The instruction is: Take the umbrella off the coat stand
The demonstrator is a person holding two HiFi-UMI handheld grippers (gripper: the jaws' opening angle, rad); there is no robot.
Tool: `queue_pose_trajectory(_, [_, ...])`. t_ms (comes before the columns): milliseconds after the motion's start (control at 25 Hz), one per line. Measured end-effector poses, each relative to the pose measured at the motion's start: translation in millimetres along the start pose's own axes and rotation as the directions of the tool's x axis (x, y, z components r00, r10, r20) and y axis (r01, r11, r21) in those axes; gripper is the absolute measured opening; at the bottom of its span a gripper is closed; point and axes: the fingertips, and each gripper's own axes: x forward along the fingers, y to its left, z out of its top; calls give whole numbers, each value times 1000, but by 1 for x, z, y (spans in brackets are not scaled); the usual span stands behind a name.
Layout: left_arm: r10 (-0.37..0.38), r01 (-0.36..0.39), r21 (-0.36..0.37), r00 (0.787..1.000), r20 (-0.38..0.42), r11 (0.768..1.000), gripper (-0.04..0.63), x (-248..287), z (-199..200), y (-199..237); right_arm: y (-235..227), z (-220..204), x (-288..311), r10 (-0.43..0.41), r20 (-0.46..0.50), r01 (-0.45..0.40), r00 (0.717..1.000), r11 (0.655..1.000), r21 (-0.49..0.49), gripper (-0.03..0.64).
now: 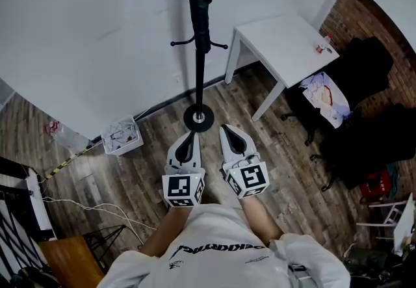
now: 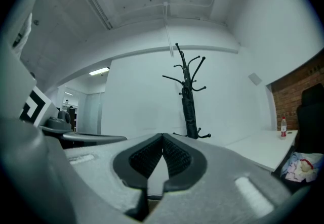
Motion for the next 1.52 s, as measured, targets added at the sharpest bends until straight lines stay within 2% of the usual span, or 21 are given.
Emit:
queue_pose_trajectory(240, [-73, 73, -9, 997, -9, 997, -3, 47, 36, 56, 3, 27, 77, -57, 8, 57, 998, 998, 11, -7])
queue_pose_trajectory(440, [-111, 111, -8, 994, -8, 994, -3, 76, 50, 93, 5, 34, 122, -92, -3, 93, 996, 996, 20, -7])
queue_pose_trajectory(600, [-136, 136, -29, 991, 3, 990, -3, 89, 54, 107, 2, 40, 144, -116, -5, 116, 993, 993, 22, -6])
queue_pose_trajectory(760, [-160, 159, -23, 987, -23, 987, -3, 102, 47, 111, -9, 42, 166, -140, -6, 140, 990, 990, 34, -6])
queue_pose_trajectory(960, [-152, 152, -4, 988, -26, 988, -3, 120, 50, 117, -29, 42, 187, -170, -15, 170, 985, 985, 26, -6])
queue_pose_trajectory(1280, [-110, 110, 18, 994, -13, 994, -3, 151, 51, 124, -54, 39, 221, -144, -10, 144, 990, 989, 13, -2])
queue_pose_trajectory(1520, [-96, 97, 18, 995, -29, 995, -3, 167, 42, 124, -77, 42, 247, -160, -5, 160, 987, 987, -9, 74])
